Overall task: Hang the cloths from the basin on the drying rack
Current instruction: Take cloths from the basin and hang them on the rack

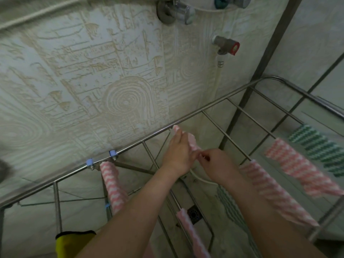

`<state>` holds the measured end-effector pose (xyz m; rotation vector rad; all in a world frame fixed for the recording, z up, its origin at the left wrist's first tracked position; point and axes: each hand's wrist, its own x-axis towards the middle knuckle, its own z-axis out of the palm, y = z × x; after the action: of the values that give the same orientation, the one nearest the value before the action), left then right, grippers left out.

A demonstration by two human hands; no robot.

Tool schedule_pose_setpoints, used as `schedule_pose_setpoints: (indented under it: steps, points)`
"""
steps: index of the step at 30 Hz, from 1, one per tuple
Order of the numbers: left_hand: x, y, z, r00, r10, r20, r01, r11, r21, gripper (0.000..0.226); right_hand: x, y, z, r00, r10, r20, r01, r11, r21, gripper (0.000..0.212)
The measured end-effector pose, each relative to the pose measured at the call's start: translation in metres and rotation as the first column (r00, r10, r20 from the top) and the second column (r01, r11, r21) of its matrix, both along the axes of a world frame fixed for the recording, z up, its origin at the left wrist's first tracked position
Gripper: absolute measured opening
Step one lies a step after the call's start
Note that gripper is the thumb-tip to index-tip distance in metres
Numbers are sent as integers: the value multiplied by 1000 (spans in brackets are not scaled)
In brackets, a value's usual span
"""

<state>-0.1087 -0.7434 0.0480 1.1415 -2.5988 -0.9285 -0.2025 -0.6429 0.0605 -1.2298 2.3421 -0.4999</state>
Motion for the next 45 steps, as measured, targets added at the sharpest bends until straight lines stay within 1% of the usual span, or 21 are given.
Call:
schedule_pose_setpoints:
  steps: [3, 6, 8, 10, 11, 13, 16, 18, 19, 20, 22, 23, 25, 27, 30, 33, 35, 38, 42, 44, 45]
  points:
    - [0, -5, 2, 1000, 1, 24, -2, 1000, 28, 83, 1, 1, 2, 999, 17, -49, -18, 999, -30, 30]
    - [2, -6, 0, 1000, 8, 28, -8, 1000, 9, 83, 2, 5, 5, 991, 35, -130, -37, 999, -10, 25]
    - [3, 2, -2, 1000, -19, 5, 20, 998, -59, 76, 3, 9, 8, 983, 36, -181, -34, 999, 16, 22]
    - [4, 14, -6, 999, -37, -40, 35, 998, -61, 61, 4, 12, 9, 978, 28, -209, -25, 1000, 18, 20]
    - [4, 19, -7, 998, -23, -60, 20, 998, -52, 54, 3, 12, 9, 981, 30, -193, -28, 1000, 12, 20]
    - [3, 25, -7, 997, -17, -76, 14, 999, -41, 48, 1, 15, 6, 992, 12, -128, -12, 1000, -2, 23]
    - [4, 27, -5, 997, -19, -74, 16, 999, -39, 50, 2, 23, 9, 997, 43, -61, -41, 999, 30, 24]
    - [5, 32, -2, 997, 3, -76, -5, 1000, -28, 49, 4, 35, 16, 1000, 25, -12, -25, 1000, -4, 19]
    - [6, 35, 0, 993, 39, -110, -40, 999, -5, 46, 5, 41, 19, 1000, 2, 17, -1, 999, -39, 16]
    - [9, 39, 4, 983, 101, -151, -95, 994, 50, 42, 6, 47, 22, 999, -31, 41, 34, 996, -77, 17]
    - [14, 56, 15, 942, 238, -237, -196, 962, 188, 35, 6, 68, 30, 993, -94, 77, 103, 988, -119, 29]
    - [18, 68, 22, 924, 279, -261, -217, 945, 244, 33, 7, 79, 33, 989, -112, 94, 124, 983, -136, 33]
    - [28, 94, 31, 907, 307, -288, -222, 930, 292, 24, 10, 100, 39, 987, -109, 119, 130, 975, -182, 36]
    - [37, 118, 37, 894, 315, -319, -208, 922, 328, 16, 14, 120, 45, 982, -119, 148, 151, 963, -222, 34]
    - [51, 160, 53, 888, 298, -350, -163, 916, 365, 26, 21, 158, 60, 954, -157, 255, 228, 933, -278, 23]
    - [62, 209, 75, 897, 225, -381, -55, 912, 408, 33, 26, 199, 74, 924, -195, 330, 306, 894, -327, 26]
    - [65, 237, 83, 906, 139, -399, 29, 922, 387, 39, 28, 228, 83, 886, -227, 405, 375, 864, -336, 21]
    - [66, 277, 88, 926, -10, -378, 147, 930, 337, 40, 34, 278, 92, 842, -315, 439, 473, 823, -316, 18]
    - [67, 325, 94, 913, -241, -330, 324, 919, 224, 29, 53, 345, 98, 821, -440, 364, 549, 782, -296, 18]
    - [65, 354, 93, 874, -391, -289, 447, 879, 163, 24, 69, 385, 99, 805, -520, 286, 589, 760, -275, 17]
    - [65, 363, 89, 854, -444, -272, 491, 860, 138, 25, 75, 398, 98, 809, -540, 232, 586, 769, -255, 15]
